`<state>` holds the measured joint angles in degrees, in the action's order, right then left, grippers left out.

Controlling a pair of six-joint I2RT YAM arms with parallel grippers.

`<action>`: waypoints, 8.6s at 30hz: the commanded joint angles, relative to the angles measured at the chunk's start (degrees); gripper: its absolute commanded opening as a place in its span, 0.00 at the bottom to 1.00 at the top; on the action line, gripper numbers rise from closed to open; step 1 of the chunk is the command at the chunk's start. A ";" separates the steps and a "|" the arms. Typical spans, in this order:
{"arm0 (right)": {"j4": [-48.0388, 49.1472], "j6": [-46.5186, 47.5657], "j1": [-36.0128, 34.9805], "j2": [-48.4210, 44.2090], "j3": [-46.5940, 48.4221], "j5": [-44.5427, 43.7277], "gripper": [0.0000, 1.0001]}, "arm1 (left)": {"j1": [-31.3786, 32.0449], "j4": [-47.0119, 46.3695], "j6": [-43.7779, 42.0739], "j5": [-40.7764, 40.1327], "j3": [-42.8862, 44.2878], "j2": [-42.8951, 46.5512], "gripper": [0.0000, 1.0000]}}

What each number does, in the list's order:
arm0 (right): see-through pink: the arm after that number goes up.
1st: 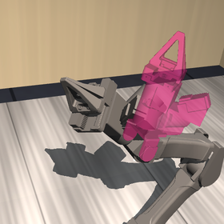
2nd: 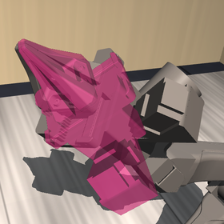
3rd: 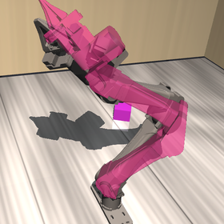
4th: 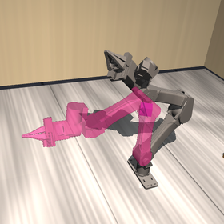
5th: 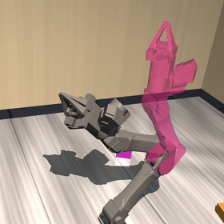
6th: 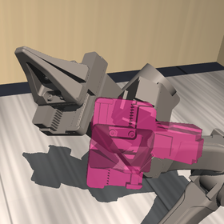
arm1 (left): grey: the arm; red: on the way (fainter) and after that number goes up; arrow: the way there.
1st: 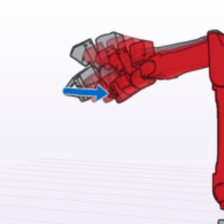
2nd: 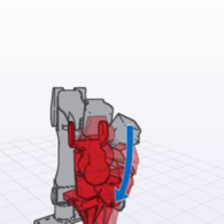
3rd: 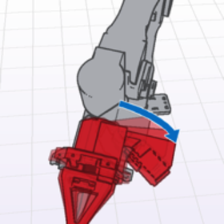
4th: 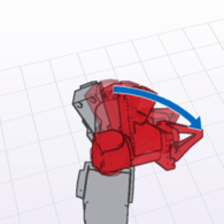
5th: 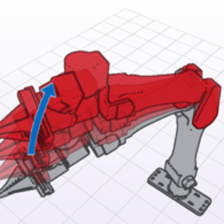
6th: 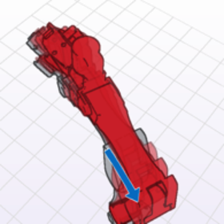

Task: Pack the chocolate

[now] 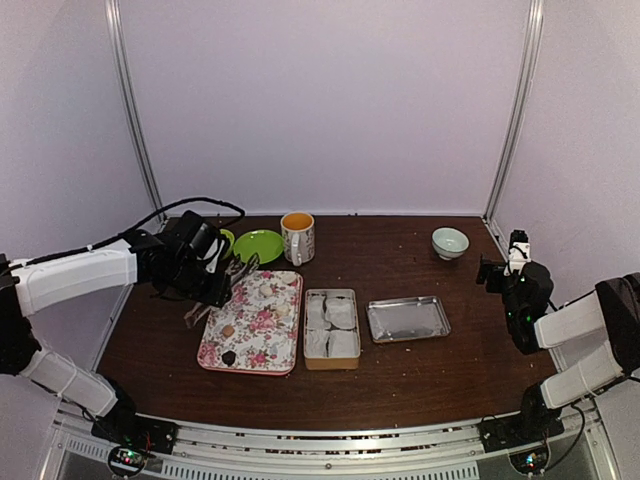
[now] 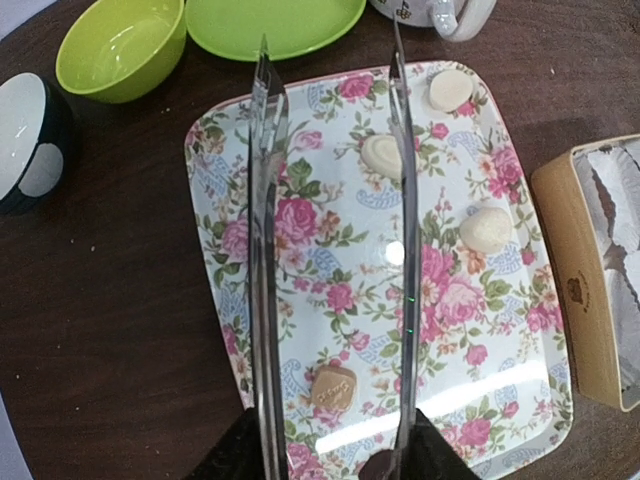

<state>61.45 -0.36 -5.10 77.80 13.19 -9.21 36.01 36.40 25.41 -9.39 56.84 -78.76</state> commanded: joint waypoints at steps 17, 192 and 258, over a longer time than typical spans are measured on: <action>1.24 -0.34 0.27 0.09 1.04 -0.81 1.00 | 0.21 11.66 -3.79 9.03 3.11 5.41 0.47; 1.22 -0.39 0.27 0.07 0.99 -0.81 1.00 | 8.90 2.09 -3.69 27.33 10.96 -0.93 0.26; 1.22 -0.34 0.27 0.07 1.04 -0.81 1.00 | 8.32 7.94 -4.04 2.97 17.93 -9.73 0.40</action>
<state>61.45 -0.34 -5.10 77.80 13.19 -9.21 45.87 41.71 22.11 -0.36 73.43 -88.71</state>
